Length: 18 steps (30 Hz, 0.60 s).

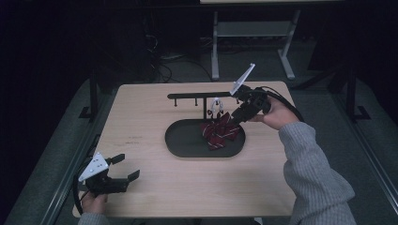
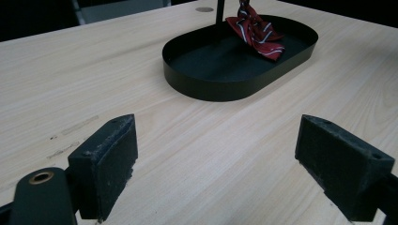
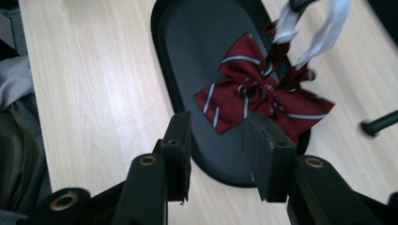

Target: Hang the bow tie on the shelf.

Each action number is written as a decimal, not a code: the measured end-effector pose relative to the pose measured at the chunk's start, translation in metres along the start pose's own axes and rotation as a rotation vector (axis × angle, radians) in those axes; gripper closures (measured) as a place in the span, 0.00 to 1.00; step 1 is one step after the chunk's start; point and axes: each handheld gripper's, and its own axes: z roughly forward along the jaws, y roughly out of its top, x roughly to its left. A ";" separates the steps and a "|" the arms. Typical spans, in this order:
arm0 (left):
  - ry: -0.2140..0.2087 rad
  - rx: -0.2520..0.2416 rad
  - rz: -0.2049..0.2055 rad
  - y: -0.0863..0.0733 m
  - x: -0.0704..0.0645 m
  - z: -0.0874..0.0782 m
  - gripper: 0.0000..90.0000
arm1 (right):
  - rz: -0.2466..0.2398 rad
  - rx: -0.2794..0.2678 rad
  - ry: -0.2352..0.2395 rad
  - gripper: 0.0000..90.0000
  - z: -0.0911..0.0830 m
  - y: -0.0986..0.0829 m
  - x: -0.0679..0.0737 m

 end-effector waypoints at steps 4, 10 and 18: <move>-0.001 0.001 0.002 0.000 0.000 0.000 0.15 | 0.007 -0.007 0.008 0.67 0.004 -0.013 0.007; -0.001 0.001 0.000 0.000 0.000 0.001 0.15 | 0.018 -0.010 0.014 0.66 0.012 -0.032 0.014; -0.002 0.001 0.000 0.000 -0.001 0.001 0.15 | 0.038 -0.015 0.022 0.62 0.024 -0.058 0.025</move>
